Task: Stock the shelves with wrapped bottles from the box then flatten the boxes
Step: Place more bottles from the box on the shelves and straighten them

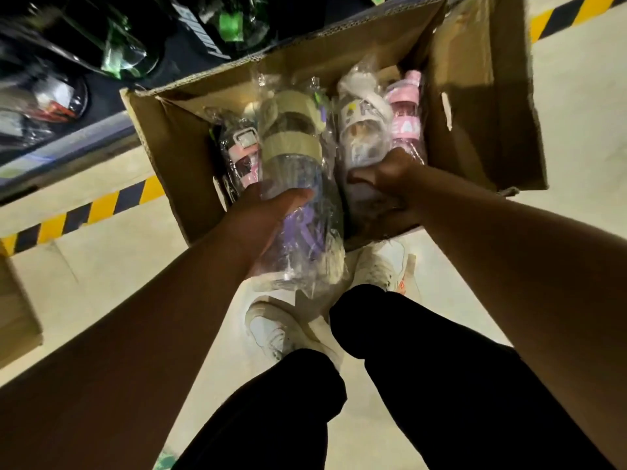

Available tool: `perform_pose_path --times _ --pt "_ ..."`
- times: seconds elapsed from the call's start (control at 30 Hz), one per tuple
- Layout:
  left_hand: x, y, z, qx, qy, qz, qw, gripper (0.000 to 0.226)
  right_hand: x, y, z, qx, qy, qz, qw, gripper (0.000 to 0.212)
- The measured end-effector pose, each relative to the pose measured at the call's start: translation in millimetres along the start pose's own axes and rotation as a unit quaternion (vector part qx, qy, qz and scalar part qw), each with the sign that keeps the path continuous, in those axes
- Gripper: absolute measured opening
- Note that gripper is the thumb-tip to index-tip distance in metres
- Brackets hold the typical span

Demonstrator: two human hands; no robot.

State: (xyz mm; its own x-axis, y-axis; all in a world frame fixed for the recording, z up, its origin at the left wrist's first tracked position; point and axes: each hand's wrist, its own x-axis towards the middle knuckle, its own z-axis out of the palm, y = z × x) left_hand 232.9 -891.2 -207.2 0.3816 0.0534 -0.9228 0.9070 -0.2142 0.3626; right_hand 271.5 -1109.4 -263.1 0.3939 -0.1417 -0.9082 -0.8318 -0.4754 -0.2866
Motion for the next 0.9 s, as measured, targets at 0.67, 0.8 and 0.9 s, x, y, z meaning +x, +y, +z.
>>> perform_pose_path --times 0.67,0.8,0.9 --pt "-394.2 44.0 -101.1 -0.186 -0.027 0.137 0.973 0.032 -459.2 -54.2 -41.9 0.289 -0.240 -0.141 0.916 0.079" --pt "-490.3 48.2 -119.2 -0.231 0.004 0.211 0.950 0.049 -549.2 -91.8 -49.2 0.226 -0.261 -0.186 0.920 0.115" --pt "-542.7 47.7 -132.8 -0.277 0.056 0.253 0.925 0.066 -599.4 -118.6 -54.8 0.172 -0.294 -0.226 0.913 0.099"
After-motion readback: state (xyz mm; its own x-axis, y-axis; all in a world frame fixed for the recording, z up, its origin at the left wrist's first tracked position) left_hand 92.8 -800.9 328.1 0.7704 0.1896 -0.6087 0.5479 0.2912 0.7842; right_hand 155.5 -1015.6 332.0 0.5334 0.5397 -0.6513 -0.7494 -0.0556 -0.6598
